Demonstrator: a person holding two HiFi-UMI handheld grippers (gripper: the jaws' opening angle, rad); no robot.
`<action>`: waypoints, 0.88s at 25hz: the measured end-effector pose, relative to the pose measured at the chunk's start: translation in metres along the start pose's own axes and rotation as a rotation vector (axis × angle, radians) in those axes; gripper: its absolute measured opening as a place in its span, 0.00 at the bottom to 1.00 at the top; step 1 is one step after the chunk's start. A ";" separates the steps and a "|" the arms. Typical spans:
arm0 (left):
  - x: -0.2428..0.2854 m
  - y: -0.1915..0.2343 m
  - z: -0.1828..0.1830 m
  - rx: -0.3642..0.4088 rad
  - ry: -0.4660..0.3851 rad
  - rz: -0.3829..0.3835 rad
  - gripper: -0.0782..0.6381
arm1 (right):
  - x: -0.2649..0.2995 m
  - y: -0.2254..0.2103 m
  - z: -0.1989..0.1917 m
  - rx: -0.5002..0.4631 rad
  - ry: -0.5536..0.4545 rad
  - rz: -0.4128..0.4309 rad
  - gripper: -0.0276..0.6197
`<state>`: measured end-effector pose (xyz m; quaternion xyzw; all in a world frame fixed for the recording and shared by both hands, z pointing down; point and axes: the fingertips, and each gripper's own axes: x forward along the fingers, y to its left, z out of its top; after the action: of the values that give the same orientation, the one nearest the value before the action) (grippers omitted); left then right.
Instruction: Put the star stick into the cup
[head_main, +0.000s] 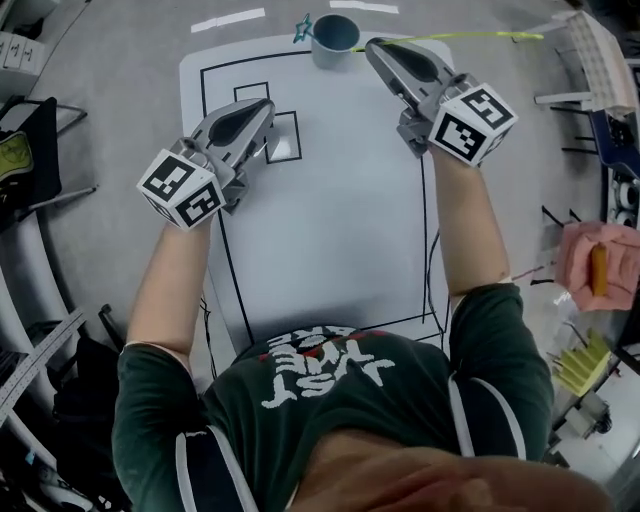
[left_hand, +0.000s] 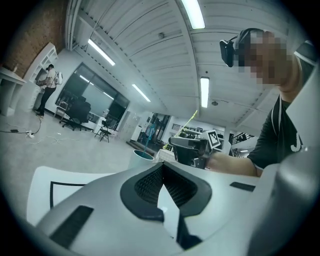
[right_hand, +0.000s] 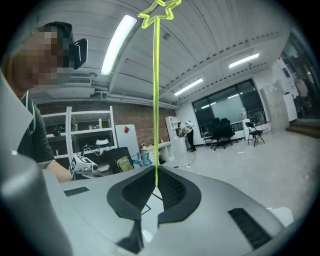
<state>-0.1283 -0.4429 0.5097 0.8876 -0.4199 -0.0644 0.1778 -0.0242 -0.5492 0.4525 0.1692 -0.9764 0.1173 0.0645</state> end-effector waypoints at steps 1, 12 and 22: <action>0.004 0.003 -0.003 -0.003 0.002 -0.005 0.12 | 0.006 -0.006 -0.003 -0.009 0.010 -0.005 0.11; 0.034 0.015 -0.035 0.013 0.040 -0.043 0.12 | 0.039 -0.038 -0.041 -0.095 0.142 -0.056 0.11; 0.038 0.010 -0.043 0.023 0.058 -0.057 0.12 | 0.048 -0.039 -0.059 -0.167 0.286 -0.094 0.11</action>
<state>-0.0996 -0.4664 0.5544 0.9027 -0.3899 -0.0389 0.1778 -0.0501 -0.5849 0.5255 0.1905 -0.9547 0.0553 0.2219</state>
